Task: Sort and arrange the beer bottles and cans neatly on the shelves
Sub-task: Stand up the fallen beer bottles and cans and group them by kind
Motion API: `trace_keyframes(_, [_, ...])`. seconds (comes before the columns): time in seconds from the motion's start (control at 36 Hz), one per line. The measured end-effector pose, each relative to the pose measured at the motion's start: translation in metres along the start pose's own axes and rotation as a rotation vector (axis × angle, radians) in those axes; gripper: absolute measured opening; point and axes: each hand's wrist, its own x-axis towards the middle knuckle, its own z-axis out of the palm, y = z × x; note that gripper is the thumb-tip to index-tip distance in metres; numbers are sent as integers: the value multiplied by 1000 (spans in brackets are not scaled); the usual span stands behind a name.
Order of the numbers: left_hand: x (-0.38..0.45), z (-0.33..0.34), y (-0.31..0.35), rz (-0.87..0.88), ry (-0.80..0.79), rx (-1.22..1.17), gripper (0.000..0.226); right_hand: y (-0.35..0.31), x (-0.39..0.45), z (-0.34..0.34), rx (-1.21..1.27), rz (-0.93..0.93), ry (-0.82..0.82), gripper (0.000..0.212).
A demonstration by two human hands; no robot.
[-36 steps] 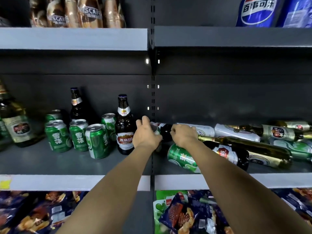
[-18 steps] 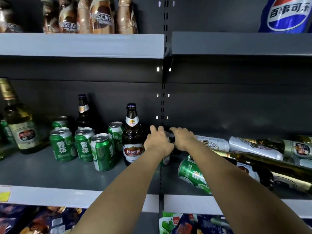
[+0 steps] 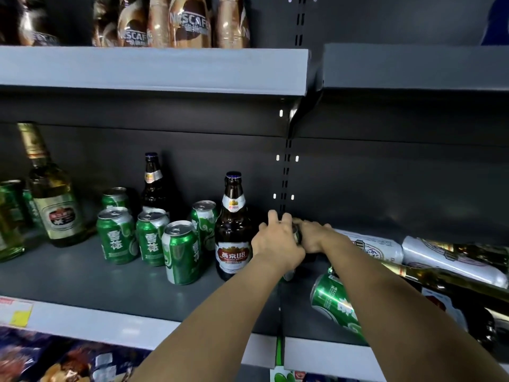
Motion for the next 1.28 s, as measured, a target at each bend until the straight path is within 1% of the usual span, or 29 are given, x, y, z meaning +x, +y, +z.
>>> trace_keyframes(0.08, [-1, 1, -1, 3, 14, -2, 52, -1, 0, 1, -2, -5, 4, 80])
trace_keyframes(0.14, [-3, 2, -1, 6, 26, 0, 52, -1, -2, 3, -8, -9, 47, 70])
trace_keyframes(0.19, [-3, 2, -2, 3, 34, -5, 50, 0, -5, 8, 29, -1, 93, 65])
trace_keyframes(0.33, [-4, 1, 0, -7, 42, -25, 49, 5, -9, 16, 124, 26, 132, 66])
trace_keyframes(0.42, [-5, 1, 0, -8, 43, -11, 54, 5, -15, 15, 250, 62, 171, 73])
trace_keyframes(0.47, [-5, 1, -1, -6, 41, 1, 56, 6, -18, 14, 389, 94, 190, 78])
trace_keyframes(0.56, [-6, 1, 0, -3, 41, 11, 55, 13, -15, 16, 726, 132, 226, 88])
trace_keyframes(0.64, [-6, 2, 1, -5, 56, 7, 51, 14, -20, 16, 1072, 139, 299, 74])
trace_keyframes(0.69, [-6, 2, 1, -6, 53, 5, 52, 10, -27, 13, 1364, 118, 305, 64])
trace_keyframes(0.72, [-5, 2, 1, -9, 46, 2, 52, 8, -29, 12, 1495, 112, 298, 63])
trace_keyframes(0.78, [-3, 0, 1, -24, 29, -7, 51, 6, -30, 9, 1687, 128, 301, 61])
trace_keyframes(0.81, [-2, -1, 1, -32, 22, -8, 51, 5, -31, 6, 1737, 139, 305, 59])
trace_keyframes(0.86, [1, -3, 2, -51, 0, -12, 52, 7, -35, -2, 1727, 152, 305, 57])
trace_keyframes(0.97, [9, -5, 3, -89, -44, -14, 57, 15, -32, -1, 1558, 134, 284, 63])
trace_keyframes(1.03, [12, -5, 4, -99, -58, 6, 59, 16, -29, 6, 1483, 129, 302, 68])
trace_keyframes(1.08, [15, -5, 7, -89, -64, 96, 61, 17, -25, 13, 1400, 124, 332, 74])
trace_keyframes(1.14, [19, -8, 8, -57, -19, 120, 68, 15, -19, 19, 1270, 124, 382, 72])
trace_keyframes(1.17, [21, -10, 9, -42, 26, 62, 70, 13, -16, 22, 1205, 119, 405, 68])
trace_keyframes(1.22, [28, -17, 11, -37, 122, -186, 68, 8, -14, 22, 1122, 110, 416, 64])
trace_keyframes(1.25, [31, -20, 13, -54, 154, -327, 68, 6, -13, 22, 1103, 119, 393, 65])
trace_keyframes(1.28, [35, -22, 15, -77, 166, -446, 72, 4, -12, 21, 1080, 115, 371, 70])
